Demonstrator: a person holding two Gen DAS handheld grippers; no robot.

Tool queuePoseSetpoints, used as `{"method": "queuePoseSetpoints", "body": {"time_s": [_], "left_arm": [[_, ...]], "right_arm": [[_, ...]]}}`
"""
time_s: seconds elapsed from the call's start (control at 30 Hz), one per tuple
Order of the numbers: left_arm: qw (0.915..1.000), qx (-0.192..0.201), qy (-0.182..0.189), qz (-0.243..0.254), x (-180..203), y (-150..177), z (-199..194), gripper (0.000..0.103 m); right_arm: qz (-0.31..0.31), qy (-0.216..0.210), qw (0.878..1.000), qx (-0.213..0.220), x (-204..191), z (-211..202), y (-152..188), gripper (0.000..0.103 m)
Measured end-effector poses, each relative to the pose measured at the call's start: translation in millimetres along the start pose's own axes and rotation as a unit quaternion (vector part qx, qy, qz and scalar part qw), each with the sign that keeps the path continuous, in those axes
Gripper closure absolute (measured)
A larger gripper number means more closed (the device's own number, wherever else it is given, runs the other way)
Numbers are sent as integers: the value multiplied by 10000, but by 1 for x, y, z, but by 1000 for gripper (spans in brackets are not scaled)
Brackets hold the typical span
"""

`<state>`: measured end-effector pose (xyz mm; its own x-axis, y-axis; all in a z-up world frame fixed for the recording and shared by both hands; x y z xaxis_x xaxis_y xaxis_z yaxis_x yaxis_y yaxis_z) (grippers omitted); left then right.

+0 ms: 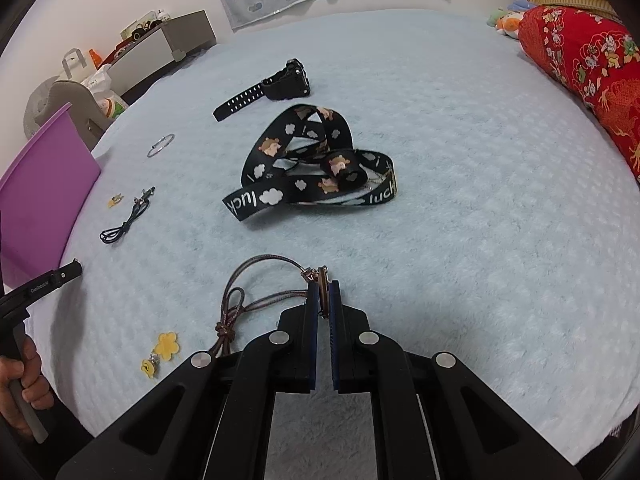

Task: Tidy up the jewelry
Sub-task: 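Lift the cord necklace with the right tool while the left tool grasps the gold ring, then carry the gold ring and cord necklace in both tools over the pink tub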

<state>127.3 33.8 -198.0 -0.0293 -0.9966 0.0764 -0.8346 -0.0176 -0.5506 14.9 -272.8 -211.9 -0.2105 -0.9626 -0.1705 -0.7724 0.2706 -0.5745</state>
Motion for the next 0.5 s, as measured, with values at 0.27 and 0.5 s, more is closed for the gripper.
{"method": "queuePoseSetpoints", "body": {"time_s": [0.27, 0.5], "left_arm": [[9998, 123, 169, 27, 10, -2, -19, 82], [9990, 309, 310, -7, 14, -12, -51, 82]], "right_arm": [[-75, -52, 9998, 198, -7, -18, -9, 98], [-255, -120, 9983, 510, -22, -51, -27, 98]]}}
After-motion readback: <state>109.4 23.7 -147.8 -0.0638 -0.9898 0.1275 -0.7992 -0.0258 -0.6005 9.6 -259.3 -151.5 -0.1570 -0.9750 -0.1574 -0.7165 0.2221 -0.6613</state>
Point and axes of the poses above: each gripper's, at about its wrist camera, not at the fingertips, and z roughly the way its jaws point, x to its right, y to its underside, the point moved 8 cm from there along z, roughly the way its jaws point, and after that the axes turned 4 degrees about -z, right-handed, at the moved point
